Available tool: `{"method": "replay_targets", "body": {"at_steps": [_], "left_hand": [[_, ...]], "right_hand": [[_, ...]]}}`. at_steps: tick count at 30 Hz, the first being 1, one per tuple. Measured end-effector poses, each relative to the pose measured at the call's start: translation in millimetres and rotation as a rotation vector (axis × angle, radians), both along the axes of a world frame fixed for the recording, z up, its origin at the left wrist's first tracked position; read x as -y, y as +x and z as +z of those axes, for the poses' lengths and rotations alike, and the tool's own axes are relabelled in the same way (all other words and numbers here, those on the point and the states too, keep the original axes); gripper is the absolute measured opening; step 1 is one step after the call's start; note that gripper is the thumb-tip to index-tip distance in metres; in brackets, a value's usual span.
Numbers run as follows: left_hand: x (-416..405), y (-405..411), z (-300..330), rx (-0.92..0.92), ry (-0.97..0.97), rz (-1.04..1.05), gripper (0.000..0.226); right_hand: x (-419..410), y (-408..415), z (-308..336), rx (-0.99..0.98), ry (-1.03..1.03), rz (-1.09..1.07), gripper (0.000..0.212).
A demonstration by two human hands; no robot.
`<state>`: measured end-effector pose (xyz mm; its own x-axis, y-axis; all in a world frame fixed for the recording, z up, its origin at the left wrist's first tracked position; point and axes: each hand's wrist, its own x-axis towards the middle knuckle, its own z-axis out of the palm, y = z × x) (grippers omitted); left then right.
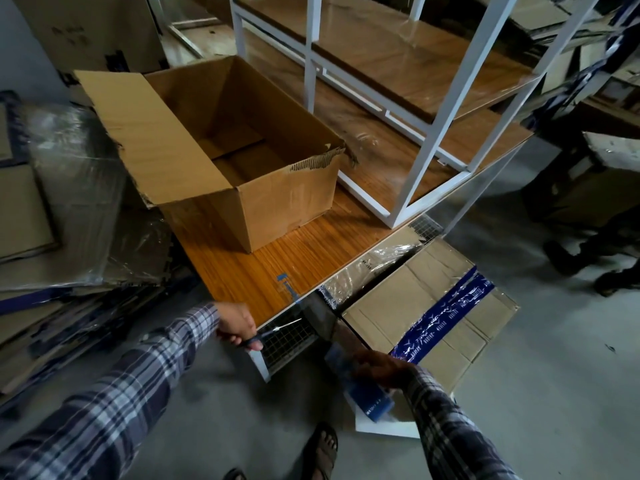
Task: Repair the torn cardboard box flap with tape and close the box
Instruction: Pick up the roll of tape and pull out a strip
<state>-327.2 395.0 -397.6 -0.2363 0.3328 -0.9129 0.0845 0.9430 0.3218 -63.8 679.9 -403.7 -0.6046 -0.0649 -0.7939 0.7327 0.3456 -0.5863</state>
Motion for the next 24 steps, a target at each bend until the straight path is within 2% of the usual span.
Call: {"method": "replay_targets", "body": {"at_steps": [1,3,7,9,11,13,15,18,20,22,24], "left_hand": [[10.2,-3.7,-4.3,0.009,-0.012,-0.028,0.067],[26.5,-11.3,-9.7,0.04,-0.024,-0.059,0.067],[36.3,-20.9,15.9,0.069,-0.001,-0.064,0.046],[36.0,-25.8,30.6,0.048,0.018,-0.074,0.037],[31.7,-29.2,39.0,-0.129,0.033,0.077,0.026],[30.4,-35.2,31.0,-0.46,0.012,0.263,0.023],[29.2,-39.5,21.7,-0.701,-0.047,0.342,0.021],[25.4,-44.2,6.0,-0.81,-0.147,0.256,0.027],[17.6,-38.3,15.2,-0.851,-0.172,0.197,0.022],[14.0,-33.1,23.6,-0.902,-0.102,0.233,0.012],[17.6,-25.4,23.5,-0.942,0.017,0.347,0.012]], "right_hand": [[-7.2,12.3,-3.4,0.015,0.022,-0.023,0.029],[-19.4,28.9,-8.5,-0.009,0.039,-0.058,0.037],[-24.1,30.3,4.0,-0.097,-0.039,-0.145,0.044],[-20.3,24.9,14.4,-0.146,-0.072,-0.174,0.037],[-16.9,18.1,24.9,-0.205,-0.104,-0.193,0.034],[-12.8,10.0,35.9,-0.253,-0.116,-0.184,0.037],[-9.6,1.4,45.5,-0.296,-0.13,-0.18,0.04],[-5.6,-13.1,57.1,-0.343,-0.133,-0.166,0.043],[-5.0,-22.5,61.0,-0.339,-0.128,-0.159,0.051],[-5.0,-30.8,63.5,-0.345,-0.145,-0.159,0.059],[-4.8,-37.0,64.3,-0.345,-0.176,-0.165,0.063]]}}
